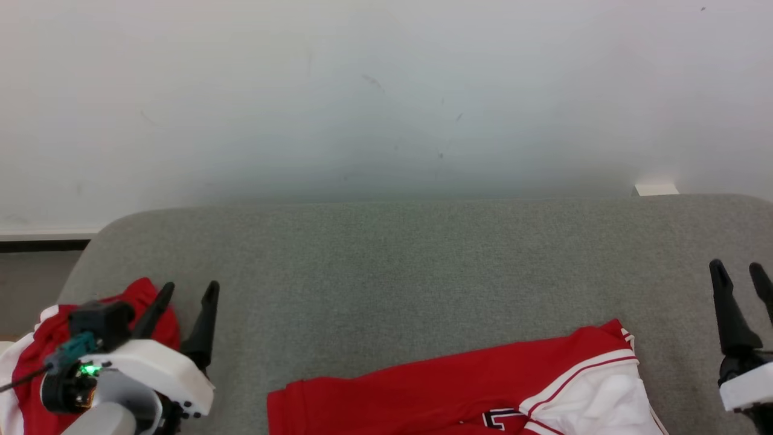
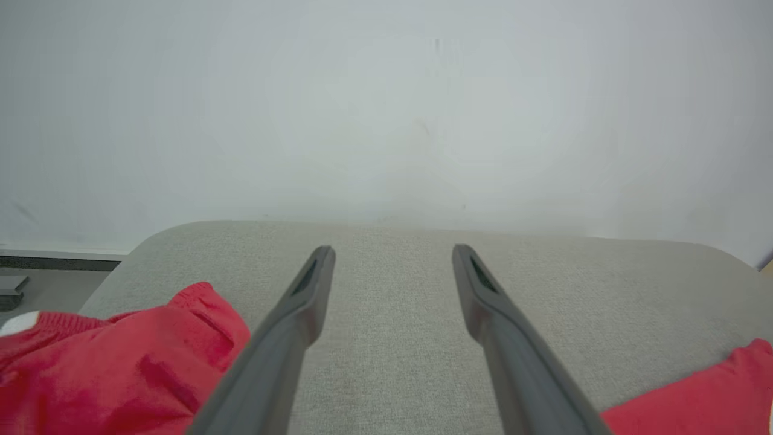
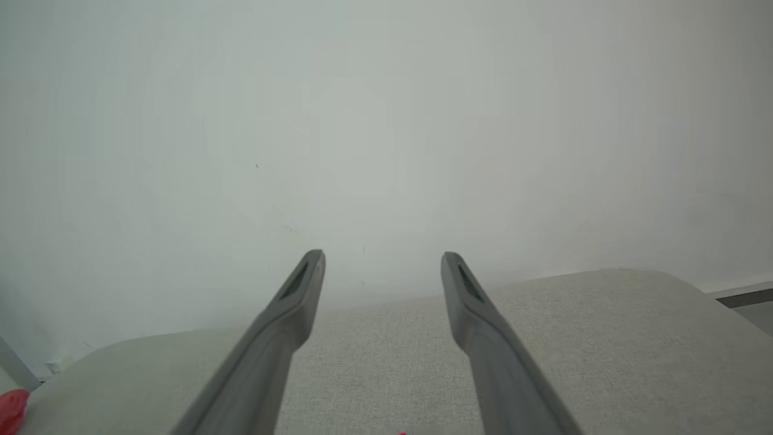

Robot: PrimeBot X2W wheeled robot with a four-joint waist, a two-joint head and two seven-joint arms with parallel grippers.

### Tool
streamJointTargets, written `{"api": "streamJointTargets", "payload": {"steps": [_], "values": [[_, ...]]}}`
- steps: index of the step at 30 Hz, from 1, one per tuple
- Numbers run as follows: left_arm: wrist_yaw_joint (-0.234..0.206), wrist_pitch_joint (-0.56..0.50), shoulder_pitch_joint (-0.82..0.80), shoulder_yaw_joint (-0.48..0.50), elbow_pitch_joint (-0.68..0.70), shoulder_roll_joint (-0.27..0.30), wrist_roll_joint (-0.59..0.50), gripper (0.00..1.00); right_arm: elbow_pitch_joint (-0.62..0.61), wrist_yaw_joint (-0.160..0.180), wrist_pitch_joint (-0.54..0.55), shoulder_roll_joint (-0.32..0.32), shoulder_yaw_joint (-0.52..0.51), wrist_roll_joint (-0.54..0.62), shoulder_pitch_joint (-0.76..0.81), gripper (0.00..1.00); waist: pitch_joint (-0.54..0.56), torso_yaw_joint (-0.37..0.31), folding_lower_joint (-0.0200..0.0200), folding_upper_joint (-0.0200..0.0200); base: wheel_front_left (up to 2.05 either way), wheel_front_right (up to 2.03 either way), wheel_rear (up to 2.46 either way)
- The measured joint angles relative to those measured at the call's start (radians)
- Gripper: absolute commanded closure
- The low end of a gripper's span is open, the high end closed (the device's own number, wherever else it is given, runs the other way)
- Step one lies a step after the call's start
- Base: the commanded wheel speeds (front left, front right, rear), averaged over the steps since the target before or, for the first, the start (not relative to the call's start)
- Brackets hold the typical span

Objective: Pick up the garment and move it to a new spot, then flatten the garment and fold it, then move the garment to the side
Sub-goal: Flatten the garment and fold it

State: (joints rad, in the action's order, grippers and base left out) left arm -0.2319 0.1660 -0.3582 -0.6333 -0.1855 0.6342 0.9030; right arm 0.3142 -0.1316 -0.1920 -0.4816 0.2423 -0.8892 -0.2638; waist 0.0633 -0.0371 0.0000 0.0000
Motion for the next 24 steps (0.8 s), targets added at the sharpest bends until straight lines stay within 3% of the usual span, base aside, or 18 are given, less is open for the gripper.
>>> {"api": "streamJointTargets", "payload": {"steps": [3, 6, 11, 19, 24], "values": [[-0.036, 0.07, 0.048, 0.035, 0.025, -0.012, -0.021, 0.0, -0.021, 0.0, -0.017, 0.076, -0.072, 0.08, 0.075, 0.0, -0.003, 0.004, 0.0, 0.0, 0.0, 0.0, 0.0], [-0.06, 0.093, 0.121, 0.098, 0.052, -0.057, -0.042, 0.0, -0.031, 0.0, -0.016, 0.133, -0.124, 0.153, 0.146, 0.0, -0.003, 0.003, 0.0, 0.0, 0.0, 0.0, 0.0], [-0.064, 0.098, 0.248, 0.208, 0.118, -0.156, -0.211, 0.0, -0.038, 0.0, 0.017, 0.218, -0.175, 0.207, 0.232, 0.0, -0.001, 0.001, 0.0, 0.0, 0.0, 0.0, 0.0], [0.031, 0.098, 0.328, 0.298, 0.084, -0.309, -0.316, 0.0, 0.014, 0.0, 0.052, 0.263, -0.203, 0.275, 0.254, 0.0, -0.007, 0.003, 0.0, 0.0, 0.0, 0.0, 0.0], [0.1, 0.098, 0.32, 0.329, 0.038, -0.355, -0.359, 0.0, 0.082, 0.0, 0.102, 0.273, -0.195, 0.301, 0.188, 0.0, -0.021, 0.012, 0.0, 0.0, 0.0, 0.0, 0.0]]}}
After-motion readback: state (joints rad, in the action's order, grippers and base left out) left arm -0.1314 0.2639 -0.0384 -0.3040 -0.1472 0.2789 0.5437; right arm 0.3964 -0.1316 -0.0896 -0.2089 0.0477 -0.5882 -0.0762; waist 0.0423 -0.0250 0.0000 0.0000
